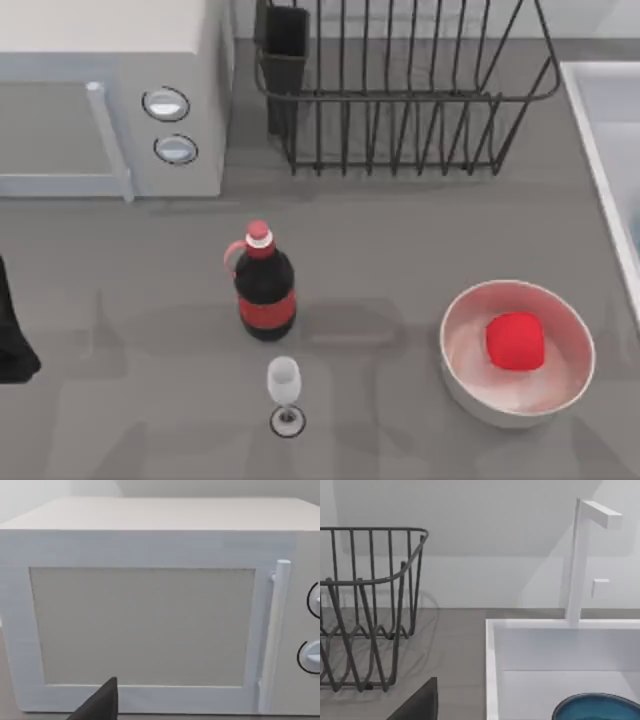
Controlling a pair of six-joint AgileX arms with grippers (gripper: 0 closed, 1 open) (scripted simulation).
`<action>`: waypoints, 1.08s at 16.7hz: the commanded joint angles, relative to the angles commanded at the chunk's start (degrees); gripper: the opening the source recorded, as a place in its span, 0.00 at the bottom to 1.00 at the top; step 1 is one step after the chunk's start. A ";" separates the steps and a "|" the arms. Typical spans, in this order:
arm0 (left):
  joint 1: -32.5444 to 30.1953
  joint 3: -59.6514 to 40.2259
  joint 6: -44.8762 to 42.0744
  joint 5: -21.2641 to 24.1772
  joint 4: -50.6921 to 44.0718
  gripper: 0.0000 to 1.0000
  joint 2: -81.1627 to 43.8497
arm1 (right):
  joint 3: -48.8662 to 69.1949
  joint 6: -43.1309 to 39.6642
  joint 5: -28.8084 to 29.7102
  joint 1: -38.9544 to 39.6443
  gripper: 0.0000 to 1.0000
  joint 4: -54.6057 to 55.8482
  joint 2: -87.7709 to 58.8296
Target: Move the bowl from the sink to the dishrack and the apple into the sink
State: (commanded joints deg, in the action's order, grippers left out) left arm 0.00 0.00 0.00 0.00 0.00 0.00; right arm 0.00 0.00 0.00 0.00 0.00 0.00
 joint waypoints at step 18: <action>0.00 0.00 0.00 0.00 0.00 1.00 0.00 | 52.82 -10.60 3.52 -8.93 1.00 -30.89 -63.85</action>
State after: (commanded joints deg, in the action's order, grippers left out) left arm 0.00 0.00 0.00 0.00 0.00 0.00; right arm 52.82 -10.60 3.52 -8.93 -30.89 -63.85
